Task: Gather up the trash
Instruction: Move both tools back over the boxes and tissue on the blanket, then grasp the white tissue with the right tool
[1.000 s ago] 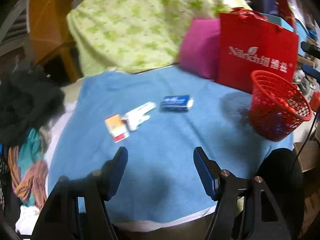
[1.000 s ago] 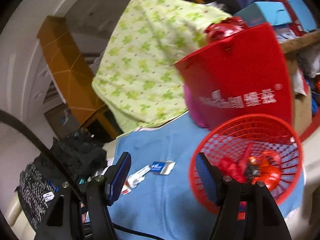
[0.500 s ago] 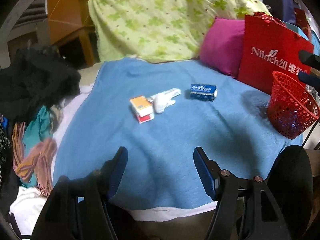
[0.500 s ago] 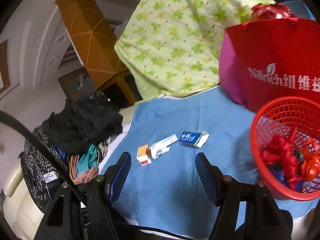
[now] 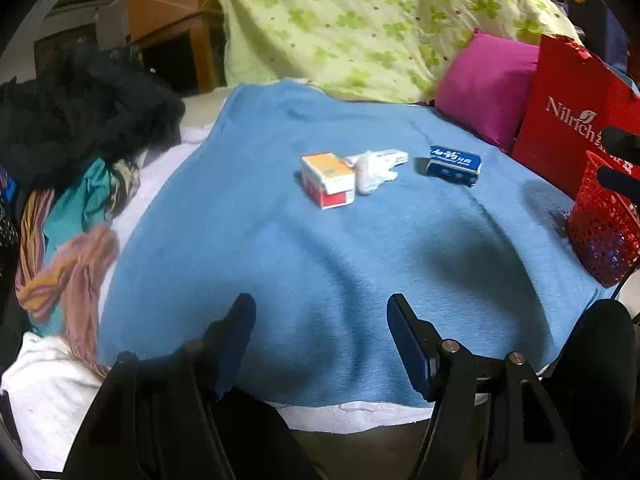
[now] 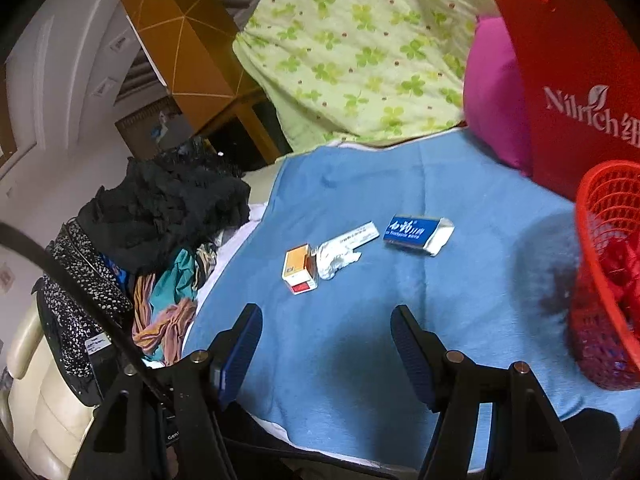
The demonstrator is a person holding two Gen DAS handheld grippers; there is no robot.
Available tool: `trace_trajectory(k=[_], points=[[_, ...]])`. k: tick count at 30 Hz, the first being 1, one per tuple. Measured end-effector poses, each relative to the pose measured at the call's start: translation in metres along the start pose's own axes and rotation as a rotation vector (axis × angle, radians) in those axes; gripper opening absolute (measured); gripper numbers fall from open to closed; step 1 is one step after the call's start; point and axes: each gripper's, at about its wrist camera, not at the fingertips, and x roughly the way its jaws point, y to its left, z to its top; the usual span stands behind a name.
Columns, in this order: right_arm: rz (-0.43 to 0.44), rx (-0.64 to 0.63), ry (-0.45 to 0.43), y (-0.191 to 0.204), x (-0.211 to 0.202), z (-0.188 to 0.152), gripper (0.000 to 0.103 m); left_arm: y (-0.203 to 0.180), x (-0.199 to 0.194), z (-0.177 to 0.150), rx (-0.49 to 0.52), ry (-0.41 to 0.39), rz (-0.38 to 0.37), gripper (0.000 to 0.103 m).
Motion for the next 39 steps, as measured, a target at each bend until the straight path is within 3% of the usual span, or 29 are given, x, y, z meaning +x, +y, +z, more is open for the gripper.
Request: trace_trajectory(k=[7, 13, 24, 26, 28, 33, 39], points=[[0.035, 0.002, 0.06, 0.008, 0.056, 0.015, 0.07, 0.013, 0.01, 0.0, -0.024, 0.004, 0.0, 0.069], [0.048, 0.03, 0.132, 0.011, 0.132, 0.029, 0.07, 0.034, 0.02, -0.001, -0.06, 0.02, 0.012, 0.069], [0.052, 0.256, 0.229, -0.009, 0.262, 0.049, 0.07, 0.068, 0.027, 0.008, -0.114, 0.017, 0.036, 0.069], [0.033, 0.285, 0.256, -0.013, 0.279, 0.049, 0.064, 0.072, 0.028, 0.014, -0.114, 0.011, 0.038, 0.069], [0.02, 0.327, 0.29, -0.02, 0.293, 0.045, 0.038, 0.074, 0.029, 0.02, -0.108, 0.002, 0.042, 0.069], [0.038, 0.366, 0.272, -0.036, 0.277, 0.032, 0.027, 0.069, 0.03, 0.038, -0.069, -0.025, 0.036, 0.069], [0.056, 0.312, 0.227, -0.053, 0.215, 0.027, 0.025, 0.039, 0.04, 0.076, 0.058, -0.069, -0.006, 0.069]])
